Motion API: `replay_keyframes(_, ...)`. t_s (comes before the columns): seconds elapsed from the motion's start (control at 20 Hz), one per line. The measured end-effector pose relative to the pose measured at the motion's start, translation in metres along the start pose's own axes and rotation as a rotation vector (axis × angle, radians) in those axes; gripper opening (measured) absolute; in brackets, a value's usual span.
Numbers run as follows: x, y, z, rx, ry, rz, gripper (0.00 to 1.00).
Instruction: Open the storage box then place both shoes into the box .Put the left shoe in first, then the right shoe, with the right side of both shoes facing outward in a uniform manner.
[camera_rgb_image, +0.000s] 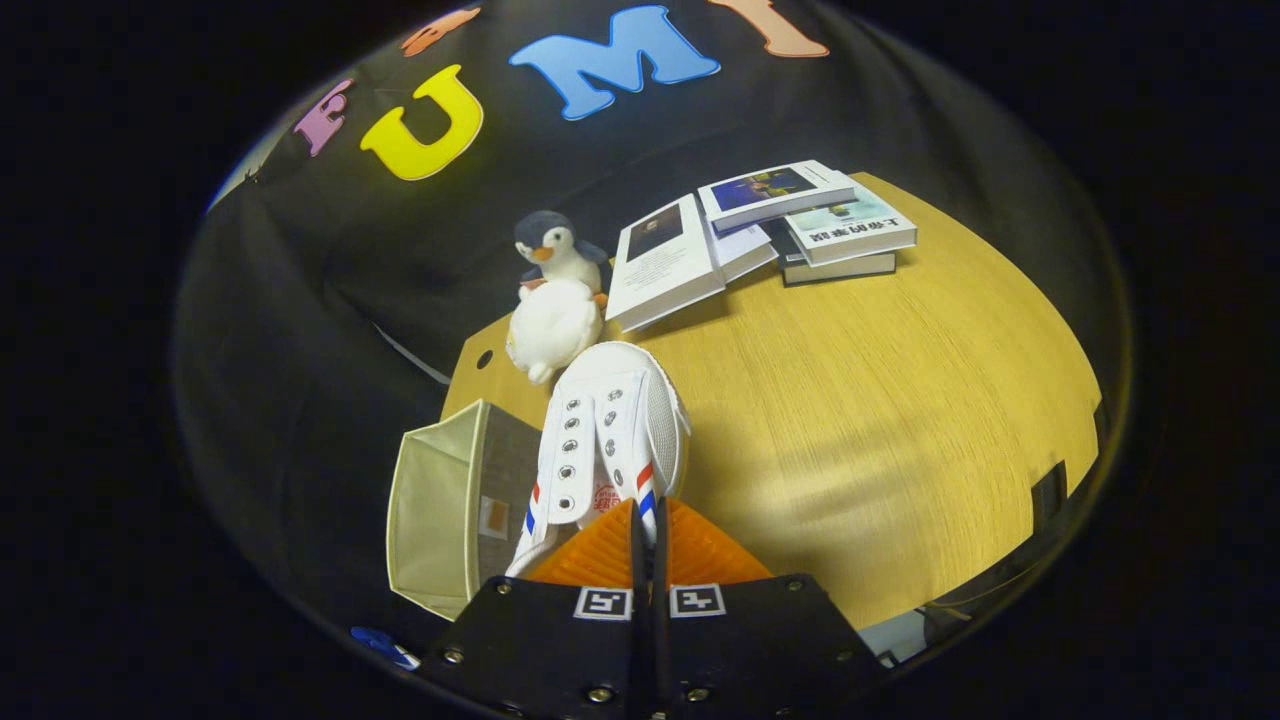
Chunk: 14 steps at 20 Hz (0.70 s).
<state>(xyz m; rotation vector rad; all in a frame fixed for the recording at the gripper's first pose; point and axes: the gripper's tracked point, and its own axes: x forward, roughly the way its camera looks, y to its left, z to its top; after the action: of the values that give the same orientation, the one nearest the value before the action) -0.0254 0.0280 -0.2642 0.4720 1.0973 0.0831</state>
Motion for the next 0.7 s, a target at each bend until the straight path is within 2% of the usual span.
replay_keyframes(0.4,-0.005,0.08,-0.009,-0.033,-0.016,0.076,0.0)
replay_keyframes(0.7,0.012,0.133,-0.027,-0.062,-0.005,0.114,0.0)
